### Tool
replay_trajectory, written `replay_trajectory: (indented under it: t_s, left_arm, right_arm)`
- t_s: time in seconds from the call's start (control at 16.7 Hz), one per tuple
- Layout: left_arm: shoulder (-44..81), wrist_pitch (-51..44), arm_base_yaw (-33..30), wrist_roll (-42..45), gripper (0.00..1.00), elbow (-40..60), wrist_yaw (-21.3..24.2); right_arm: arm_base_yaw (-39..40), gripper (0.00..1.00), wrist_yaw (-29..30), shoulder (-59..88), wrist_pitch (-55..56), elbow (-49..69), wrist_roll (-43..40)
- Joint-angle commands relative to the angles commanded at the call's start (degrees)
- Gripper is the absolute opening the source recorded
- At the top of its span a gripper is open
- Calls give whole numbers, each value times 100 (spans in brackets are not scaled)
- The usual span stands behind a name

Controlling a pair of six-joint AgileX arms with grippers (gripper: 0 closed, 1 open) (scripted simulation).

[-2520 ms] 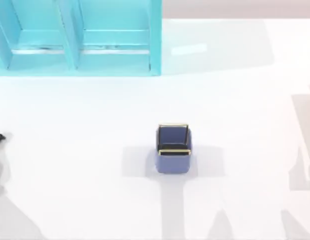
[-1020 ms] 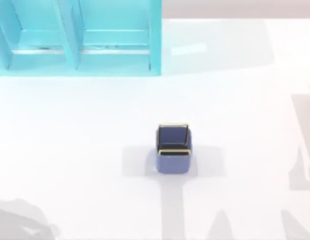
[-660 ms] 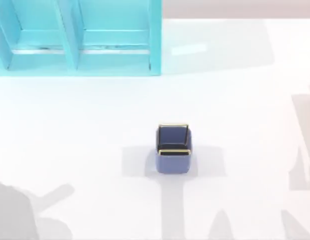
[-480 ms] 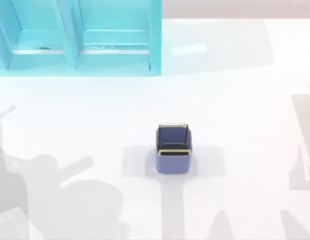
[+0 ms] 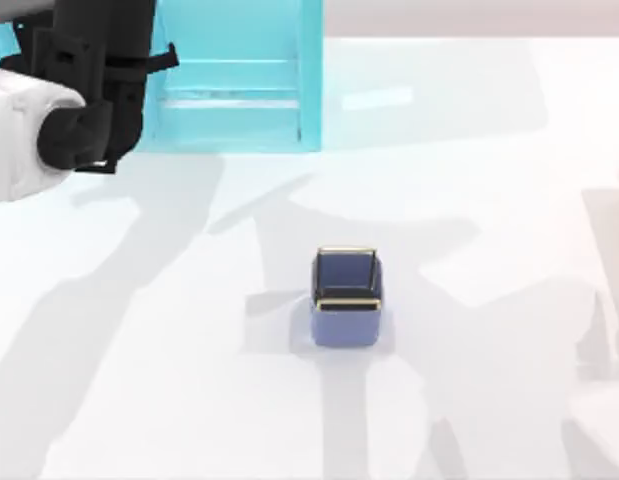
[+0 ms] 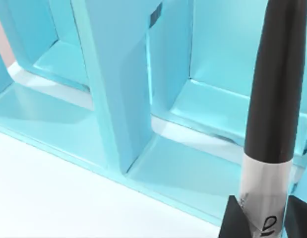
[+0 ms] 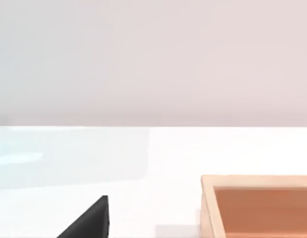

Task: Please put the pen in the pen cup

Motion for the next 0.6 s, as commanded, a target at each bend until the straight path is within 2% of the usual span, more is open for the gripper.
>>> replay_trajectory:
  t_s: [0.18, 0.36, 0.6]
  left_arm:
    - [619, 939, -1499, 237, 0, 397, -1731]
    - [1179, 1744, -2813, 458, 0, 726, -3243]
    - [1738, 2503, -4092, 688, 0, 1026, -4703]
  right_arm:
    - [0, 100, 0, 0, 0, 0, 0]
    - [0, 100, 0, 0, 0, 0, 0]
    - [0, 100, 0, 0, 0, 0, 0]
